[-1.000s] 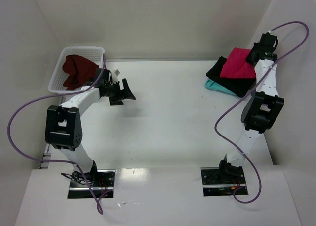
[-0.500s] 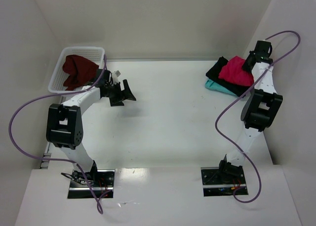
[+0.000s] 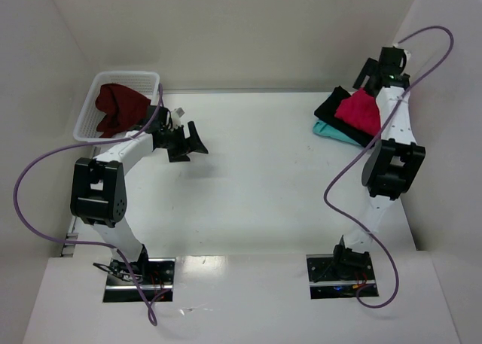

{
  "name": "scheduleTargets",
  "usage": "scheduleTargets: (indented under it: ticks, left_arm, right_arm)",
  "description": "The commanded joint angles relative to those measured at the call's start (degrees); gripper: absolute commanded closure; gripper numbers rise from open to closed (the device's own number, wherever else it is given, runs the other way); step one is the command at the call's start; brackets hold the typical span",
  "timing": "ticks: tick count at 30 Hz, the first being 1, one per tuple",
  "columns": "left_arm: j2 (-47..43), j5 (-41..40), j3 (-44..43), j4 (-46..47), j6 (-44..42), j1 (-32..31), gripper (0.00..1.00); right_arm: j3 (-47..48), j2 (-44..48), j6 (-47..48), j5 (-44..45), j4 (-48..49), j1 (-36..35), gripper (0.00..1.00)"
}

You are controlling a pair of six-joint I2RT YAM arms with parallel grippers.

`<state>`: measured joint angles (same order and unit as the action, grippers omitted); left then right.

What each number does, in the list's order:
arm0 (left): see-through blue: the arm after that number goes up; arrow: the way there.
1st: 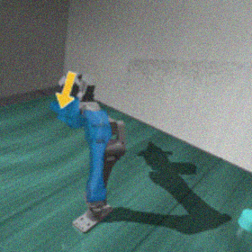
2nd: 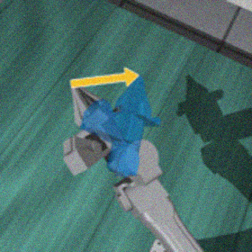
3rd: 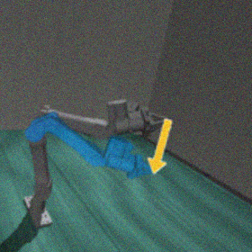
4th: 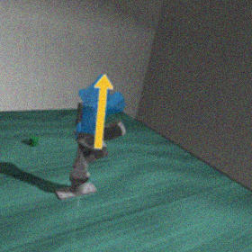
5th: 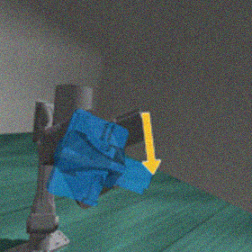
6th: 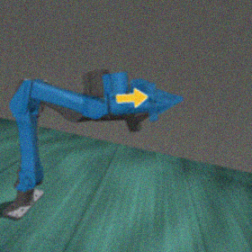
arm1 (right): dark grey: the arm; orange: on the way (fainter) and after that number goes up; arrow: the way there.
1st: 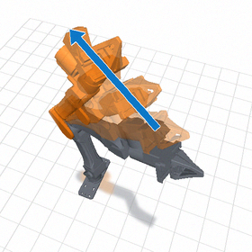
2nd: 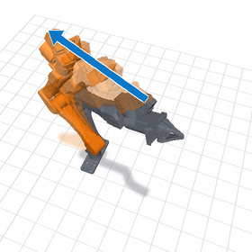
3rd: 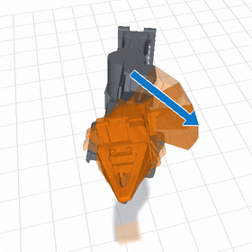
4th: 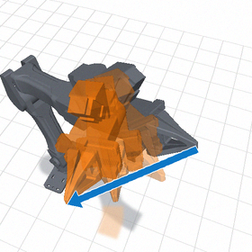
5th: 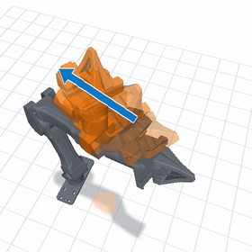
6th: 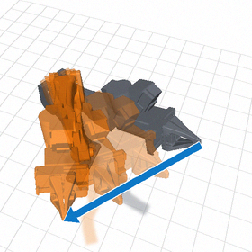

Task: Fold and stack the t-shirts

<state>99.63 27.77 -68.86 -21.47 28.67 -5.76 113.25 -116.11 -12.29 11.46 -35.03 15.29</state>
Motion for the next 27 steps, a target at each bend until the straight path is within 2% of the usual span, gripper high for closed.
scheduleTargets:
  ticks: [1, 3, 6, 7, 9, 10, 13, 16, 21, 23, 24, 27]
  left_arm:
    - [-0.4, 1.7, 0.6, 1.9, -0.8, 0.3, 0.06]
    - [-0.4, 1.7, 0.6, 1.9, -0.8, 0.3, 0.06]
    - [-0.4, 2.2, 0.6, 1.9, -0.8, 0.3, 0.06]
    - [-0.4, 2.2, 0.6, 1.9, -0.8, 0.3, 0.06]
    - [-0.4, 2.2, 0.6, 1.9, -0.8, 0.3, 0.06]
    - [-0.4, 2.7, 0.6, 1.9, -0.8, 0.8, 0.06]
    - [1.0, 3.3, -0.5, 1.9, -1.3, 1.4, 0.06]
    - [2.2, 4.0, -1.9, 1.9, -1.9, 2.0, 0.06]
    - [5.7, 5.9, -3.8, 1.3, -3.1, 3.2, 0.06]
    - [7.3, 6.5, -4.5, 0.8, -3.1, 3.2, 0.06]
    - [7.9, 6.5, -5.1, 0.8, -3.6, 3.2, 0.06]
    - [9.5, 7.0, -5.8, 0.8, -3.6, 3.7, 0.06]
  right_arm:
    - [7.8, 5.0, 2.1, 4.2, -0.5, -7.2, 0.00]
    - [8.4, 5.0, 2.1, 3.4, 0.6, -10.0, 0.00]
    - [10.2, 0.5, 2.1, 1.8, 2.2, -10.6, 0.12]
    - [11.8, -0.9, 2.1, 1.8, 2.2, -10.6, 0.22]
    - [12.3, -3.3, 1.5, 2.9, 1.6, -10.6, 0.35]
    - [13.0, -5.4, 1.5, 5.2, 1.6, -10.6, 0.46]
    - [13.7, -9.0, 2.0, 9.9, 1.1, -10.6, 0.57]
    - [15.6, -11.9, 2.0, 10.5, 0.0, -10.1, 0.57]
    - [19.5, -18.5, 2.5, 12.8, -3.6, -10.1, 0.40]
    - [21.0, -20.1, 1.8, 12.8, -4.6, -10.1, 0.36]
    - [21.7, -21.5, 1.3, 13.6, -5.3, -10.1, 0.30]
    - [23.5, -24.3, 1.3, 15.3, -6.6, -10.1, 0.28]
